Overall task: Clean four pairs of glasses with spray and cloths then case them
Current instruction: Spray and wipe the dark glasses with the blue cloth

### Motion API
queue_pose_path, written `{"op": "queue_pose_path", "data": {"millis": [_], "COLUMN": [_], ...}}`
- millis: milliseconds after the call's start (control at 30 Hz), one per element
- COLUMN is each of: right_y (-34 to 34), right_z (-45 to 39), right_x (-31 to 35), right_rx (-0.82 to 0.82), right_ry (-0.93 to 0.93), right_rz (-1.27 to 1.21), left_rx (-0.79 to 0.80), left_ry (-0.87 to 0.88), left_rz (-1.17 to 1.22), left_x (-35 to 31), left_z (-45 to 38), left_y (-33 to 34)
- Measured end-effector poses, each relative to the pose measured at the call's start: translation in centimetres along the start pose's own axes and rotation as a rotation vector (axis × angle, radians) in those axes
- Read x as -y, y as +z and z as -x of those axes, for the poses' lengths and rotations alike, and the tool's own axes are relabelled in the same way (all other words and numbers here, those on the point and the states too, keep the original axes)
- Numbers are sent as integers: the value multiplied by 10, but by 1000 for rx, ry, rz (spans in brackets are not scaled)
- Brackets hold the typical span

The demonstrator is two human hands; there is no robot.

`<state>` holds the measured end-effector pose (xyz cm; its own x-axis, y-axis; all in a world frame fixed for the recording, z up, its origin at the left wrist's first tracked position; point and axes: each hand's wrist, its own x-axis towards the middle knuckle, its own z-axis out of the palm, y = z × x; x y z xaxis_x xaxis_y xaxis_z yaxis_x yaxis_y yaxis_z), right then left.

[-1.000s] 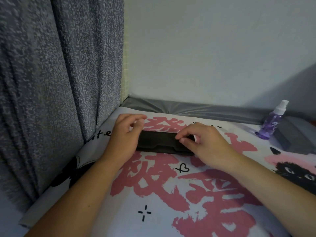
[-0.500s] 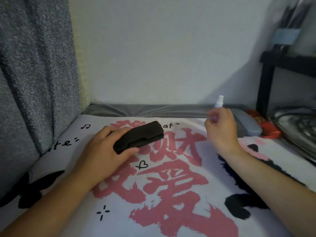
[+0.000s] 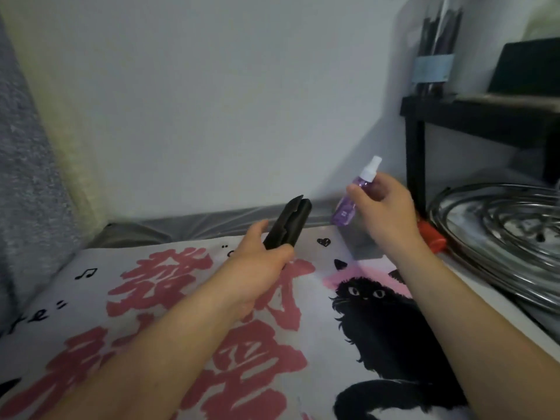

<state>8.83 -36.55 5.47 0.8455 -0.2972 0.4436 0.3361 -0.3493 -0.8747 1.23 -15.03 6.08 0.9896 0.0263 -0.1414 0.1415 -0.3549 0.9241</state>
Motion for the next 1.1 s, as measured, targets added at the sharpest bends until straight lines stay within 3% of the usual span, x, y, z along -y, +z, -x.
{"op": "queue_pose_path", "data": {"millis": [133, 233, 533, 867, 1033, 1100], "right_y": [-13, -14, -11, -12, -4, 13], "right_z": [2, 1, 3, 6, 19, 35], "right_x": [-4, -6, -12, -15, 1, 11], "right_rx": [-88, -100, -54, -70, 58, 195], "right_ry": [6, 5, 7, 23, -26, -73], "right_rz": [-91, -83, -66, -52, -64, -88], "left_rx": [-111, -177, -144, 75, -57, 50], "left_ry": [207, 242, 178, 220, 437, 523], "left_rz": [-380, -659, -932, -826, -295, -186], "left_x": [-14, -16, -22, -18, -9, -6], "left_z": [-29, -47, -54, -61, -42, -22], "left_y": [63, 100, 112, 96, 40, 19]}}
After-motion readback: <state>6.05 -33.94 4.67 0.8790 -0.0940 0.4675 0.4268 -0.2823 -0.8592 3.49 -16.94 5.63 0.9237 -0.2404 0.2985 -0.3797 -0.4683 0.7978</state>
